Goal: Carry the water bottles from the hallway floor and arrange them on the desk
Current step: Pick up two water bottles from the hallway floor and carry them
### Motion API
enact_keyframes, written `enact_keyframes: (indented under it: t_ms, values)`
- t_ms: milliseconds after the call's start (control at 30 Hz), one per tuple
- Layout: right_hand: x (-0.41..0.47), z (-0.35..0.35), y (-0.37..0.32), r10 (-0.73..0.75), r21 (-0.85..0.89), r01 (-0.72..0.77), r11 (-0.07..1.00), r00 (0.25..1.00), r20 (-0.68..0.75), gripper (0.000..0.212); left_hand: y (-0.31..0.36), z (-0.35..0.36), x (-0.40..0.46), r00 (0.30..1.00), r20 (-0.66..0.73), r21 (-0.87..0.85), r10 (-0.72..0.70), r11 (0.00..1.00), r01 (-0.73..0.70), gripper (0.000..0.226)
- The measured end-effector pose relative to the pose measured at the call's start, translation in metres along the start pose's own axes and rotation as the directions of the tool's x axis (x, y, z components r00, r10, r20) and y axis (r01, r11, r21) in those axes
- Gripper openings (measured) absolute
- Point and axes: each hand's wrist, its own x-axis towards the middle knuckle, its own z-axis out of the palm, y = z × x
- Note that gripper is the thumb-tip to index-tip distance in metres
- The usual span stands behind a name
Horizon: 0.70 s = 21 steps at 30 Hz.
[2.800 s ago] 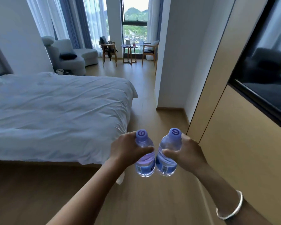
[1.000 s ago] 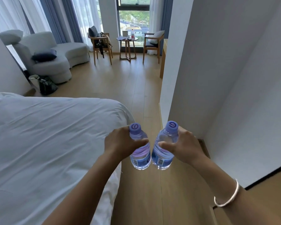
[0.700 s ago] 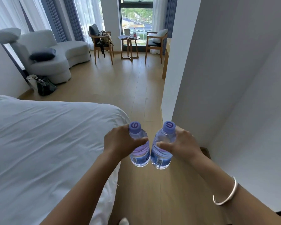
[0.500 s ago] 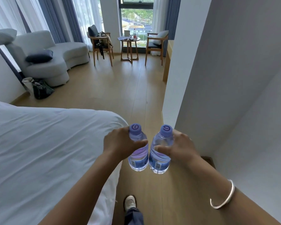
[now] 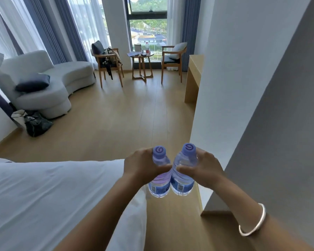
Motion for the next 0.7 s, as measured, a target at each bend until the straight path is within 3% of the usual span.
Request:
enact_keyframes:
  t_ms: [467, 700]
  values:
    - [0.246, 0.001, 0.029, -0.026, 0.048, 0.026, 0.999, 1.000, -0.011, 0.022, -0.050, 0.036, 0.228, 0.992, 0.054, -0.010, -0.113, 0.993, 0.114, 0.034]
    - [0.394, -0.017, 0.049, -0.046, 0.053, 0.047, 0.997, 0.999, -0.022, 0.020, -0.056, 0.045, 0.376, 0.982, -0.018, 0.017, -0.189, 0.982, 0.189, 0.035]
